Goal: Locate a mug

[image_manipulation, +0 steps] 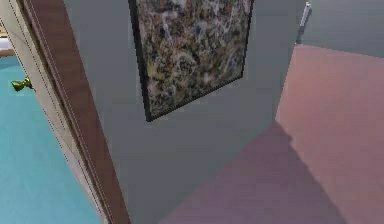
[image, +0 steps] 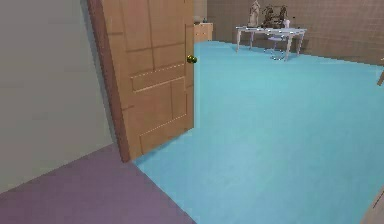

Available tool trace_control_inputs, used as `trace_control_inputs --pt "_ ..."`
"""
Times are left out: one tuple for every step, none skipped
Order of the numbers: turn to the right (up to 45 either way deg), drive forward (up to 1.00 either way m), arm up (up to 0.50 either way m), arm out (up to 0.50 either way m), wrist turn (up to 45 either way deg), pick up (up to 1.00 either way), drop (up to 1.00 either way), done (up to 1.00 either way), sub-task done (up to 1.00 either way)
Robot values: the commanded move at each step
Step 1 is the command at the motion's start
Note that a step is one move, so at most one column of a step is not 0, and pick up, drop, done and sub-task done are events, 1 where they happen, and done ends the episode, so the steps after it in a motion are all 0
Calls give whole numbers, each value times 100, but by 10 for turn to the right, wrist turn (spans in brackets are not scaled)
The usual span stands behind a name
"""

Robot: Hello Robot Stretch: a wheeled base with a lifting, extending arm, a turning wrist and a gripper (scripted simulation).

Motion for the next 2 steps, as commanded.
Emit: trace_control_inputs --pt "150 0 0 0 0 0 0 0 0" --pt "0 100 0 0 0 0 0 0 0"
